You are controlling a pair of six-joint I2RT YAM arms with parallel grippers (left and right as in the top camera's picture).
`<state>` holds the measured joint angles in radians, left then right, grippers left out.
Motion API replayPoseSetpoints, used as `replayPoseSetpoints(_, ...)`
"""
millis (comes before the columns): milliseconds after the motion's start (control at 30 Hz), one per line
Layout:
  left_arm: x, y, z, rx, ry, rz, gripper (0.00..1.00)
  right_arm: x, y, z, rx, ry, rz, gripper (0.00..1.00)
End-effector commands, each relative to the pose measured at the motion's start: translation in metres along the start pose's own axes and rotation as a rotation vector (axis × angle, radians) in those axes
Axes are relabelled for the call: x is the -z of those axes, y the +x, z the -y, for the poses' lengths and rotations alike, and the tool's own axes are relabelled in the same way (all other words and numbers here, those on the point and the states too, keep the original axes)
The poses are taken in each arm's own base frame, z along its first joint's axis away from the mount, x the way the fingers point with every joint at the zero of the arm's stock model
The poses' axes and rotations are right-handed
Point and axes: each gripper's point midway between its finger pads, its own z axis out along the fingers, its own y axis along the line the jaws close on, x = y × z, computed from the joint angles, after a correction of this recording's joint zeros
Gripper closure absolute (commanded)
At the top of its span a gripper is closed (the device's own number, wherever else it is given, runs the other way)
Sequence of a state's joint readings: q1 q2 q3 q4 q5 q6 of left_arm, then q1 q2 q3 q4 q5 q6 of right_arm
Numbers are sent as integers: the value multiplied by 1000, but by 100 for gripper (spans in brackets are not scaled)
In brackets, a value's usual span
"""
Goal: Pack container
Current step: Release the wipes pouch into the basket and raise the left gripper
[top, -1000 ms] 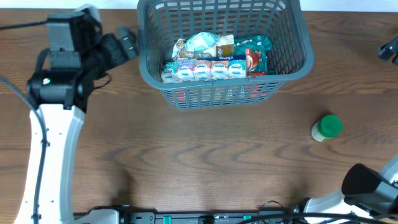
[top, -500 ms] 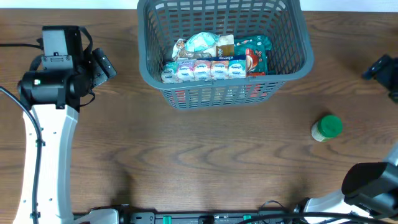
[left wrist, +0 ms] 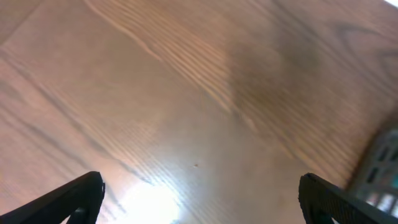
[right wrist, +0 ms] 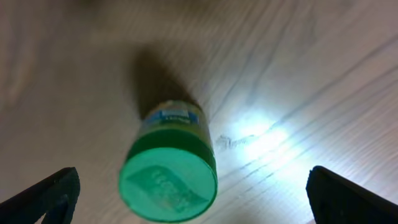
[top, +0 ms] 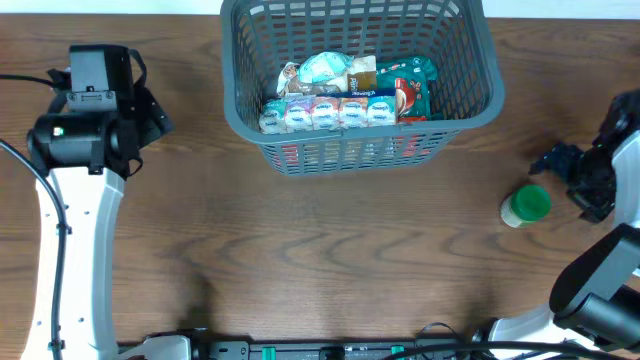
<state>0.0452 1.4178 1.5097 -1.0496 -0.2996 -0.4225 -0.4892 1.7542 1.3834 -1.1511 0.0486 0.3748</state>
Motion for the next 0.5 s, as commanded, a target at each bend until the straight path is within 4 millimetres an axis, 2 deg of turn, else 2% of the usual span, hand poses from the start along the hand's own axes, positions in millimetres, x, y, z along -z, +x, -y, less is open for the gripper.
replayPoseSetpoints(0, -4, -3, -14, 15, -69, 11, 1, -11, 11, -11, 56, -5, -15, 1)
replayPoseSetpoints(267, -4, -3, -14, 15, -69, 10, 2, -14, 14, -34, 131, -14, 20, 1)
replayPoseSetpoints(467, -4, -3, -14, 15, -69, 10, 1, -14, 13, -37, 81, -16, 30, 1)
